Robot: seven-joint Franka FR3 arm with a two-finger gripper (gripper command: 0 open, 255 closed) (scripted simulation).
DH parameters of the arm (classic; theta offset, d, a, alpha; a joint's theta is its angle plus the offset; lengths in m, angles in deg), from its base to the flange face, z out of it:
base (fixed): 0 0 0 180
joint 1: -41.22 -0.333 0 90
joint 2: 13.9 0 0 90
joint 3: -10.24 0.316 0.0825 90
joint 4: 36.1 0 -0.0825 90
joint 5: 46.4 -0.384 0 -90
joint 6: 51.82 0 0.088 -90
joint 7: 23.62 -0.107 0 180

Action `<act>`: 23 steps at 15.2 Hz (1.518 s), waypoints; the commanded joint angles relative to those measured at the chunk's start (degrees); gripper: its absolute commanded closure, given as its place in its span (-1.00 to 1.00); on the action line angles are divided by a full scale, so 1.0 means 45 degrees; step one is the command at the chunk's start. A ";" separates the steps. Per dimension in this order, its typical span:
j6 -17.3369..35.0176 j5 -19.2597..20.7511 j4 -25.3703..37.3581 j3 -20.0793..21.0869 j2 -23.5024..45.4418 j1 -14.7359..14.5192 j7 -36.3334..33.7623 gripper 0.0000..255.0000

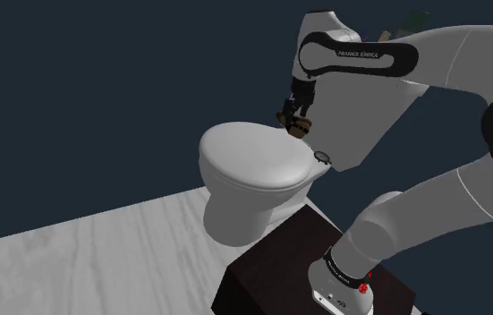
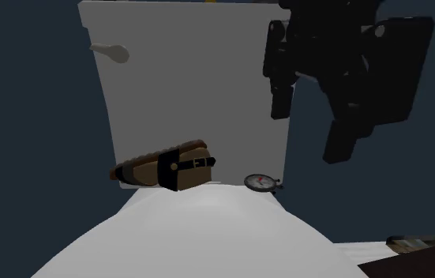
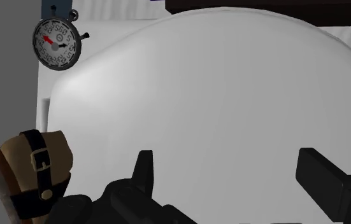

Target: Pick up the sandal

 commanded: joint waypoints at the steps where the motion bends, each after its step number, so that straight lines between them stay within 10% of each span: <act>1: 0.0300 0.0406 0.0534 -0.0138 0.0940 0.0176 0.0106 -1.00; 23: 0.0595 0.3365 1.0160 -0.1566 1.1503 0.1675 0.1287 -1.00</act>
